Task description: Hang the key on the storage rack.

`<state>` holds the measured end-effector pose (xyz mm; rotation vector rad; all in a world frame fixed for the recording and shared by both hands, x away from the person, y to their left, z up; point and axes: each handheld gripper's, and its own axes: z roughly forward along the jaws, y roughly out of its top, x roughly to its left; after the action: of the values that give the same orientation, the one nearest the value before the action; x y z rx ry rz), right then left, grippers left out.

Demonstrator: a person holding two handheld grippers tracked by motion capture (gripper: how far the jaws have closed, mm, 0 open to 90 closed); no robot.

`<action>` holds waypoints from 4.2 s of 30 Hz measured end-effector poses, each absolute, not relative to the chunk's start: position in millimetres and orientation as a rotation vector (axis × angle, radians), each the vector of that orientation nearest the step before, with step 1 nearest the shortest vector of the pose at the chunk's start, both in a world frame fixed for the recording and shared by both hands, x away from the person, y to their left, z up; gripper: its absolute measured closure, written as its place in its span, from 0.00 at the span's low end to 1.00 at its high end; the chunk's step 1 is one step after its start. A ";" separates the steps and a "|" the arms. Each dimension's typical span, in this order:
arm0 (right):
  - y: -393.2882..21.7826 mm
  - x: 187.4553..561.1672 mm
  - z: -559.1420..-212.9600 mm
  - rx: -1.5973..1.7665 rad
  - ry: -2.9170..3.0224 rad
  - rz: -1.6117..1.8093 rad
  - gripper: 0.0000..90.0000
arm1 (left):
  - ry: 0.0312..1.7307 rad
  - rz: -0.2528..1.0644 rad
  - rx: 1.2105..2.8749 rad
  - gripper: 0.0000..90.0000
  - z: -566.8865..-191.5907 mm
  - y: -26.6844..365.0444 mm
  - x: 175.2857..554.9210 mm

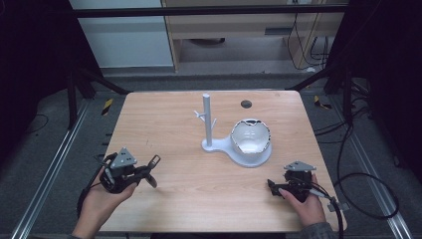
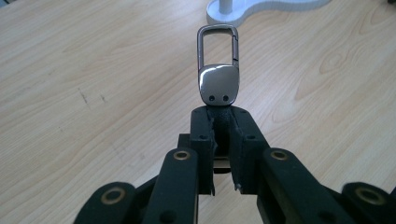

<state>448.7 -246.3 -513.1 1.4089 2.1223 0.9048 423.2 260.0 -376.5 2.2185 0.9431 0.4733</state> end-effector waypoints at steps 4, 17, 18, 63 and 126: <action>-245.8 449.2 -513.1 1.411 2.119 0.903 0.00 | 0.956 0.490 2.189 0.89 -375.2 258.3 426.0; -245.7 449.0 -513.1 1.414 2.116 0.902 0.00 | 0.964 0.520 2.094 0.89 -362.0 252.5 437.4; -245.7 449.0 -513.1 1.414 2.116 0.902 0.00 | 0.963 0.521 2.089 0.89 -361.7 251.9 438.2; -245.6 449.0 -513.1 1.413 2.117 0.902 0.00 | 0.857 0.598 1.947 0.89 -341.0 190.1 450.3; -244.1 449.4 -512.9 1.410 2.125 0.907 0.01 | 0.894 0.530 1.928 0.89 -345.0 146.9 507.2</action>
<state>449.4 -244.1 -512.9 1.4103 2.1246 0.9066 507.2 146.9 -345.0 1.9283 0.8944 0.5296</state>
